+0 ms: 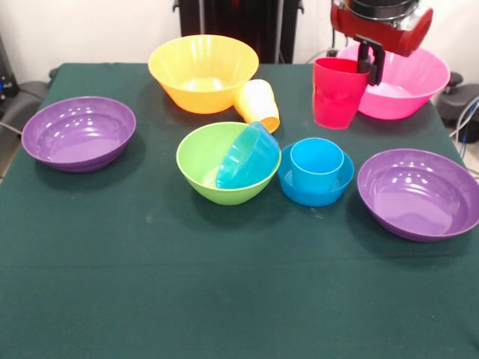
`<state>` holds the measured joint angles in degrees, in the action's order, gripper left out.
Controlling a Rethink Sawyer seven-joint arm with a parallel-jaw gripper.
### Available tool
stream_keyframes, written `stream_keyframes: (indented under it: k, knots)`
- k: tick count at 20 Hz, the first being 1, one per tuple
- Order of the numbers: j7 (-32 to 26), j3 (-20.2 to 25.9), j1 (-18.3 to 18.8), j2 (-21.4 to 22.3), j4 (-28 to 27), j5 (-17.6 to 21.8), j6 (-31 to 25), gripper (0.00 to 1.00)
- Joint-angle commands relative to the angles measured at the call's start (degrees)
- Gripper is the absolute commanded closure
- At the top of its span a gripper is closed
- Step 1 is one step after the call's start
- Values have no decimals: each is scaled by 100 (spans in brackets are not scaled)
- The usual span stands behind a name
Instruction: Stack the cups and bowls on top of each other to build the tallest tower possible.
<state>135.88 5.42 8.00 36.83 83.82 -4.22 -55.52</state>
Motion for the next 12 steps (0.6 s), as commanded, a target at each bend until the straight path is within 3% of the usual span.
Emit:
stream_keyframes:
  k: [1,12]
  knots:
    - [-769,529,48,-327,-322,432,-555,100]
    - [-804,515,57,-676,-863,463,-800,100]
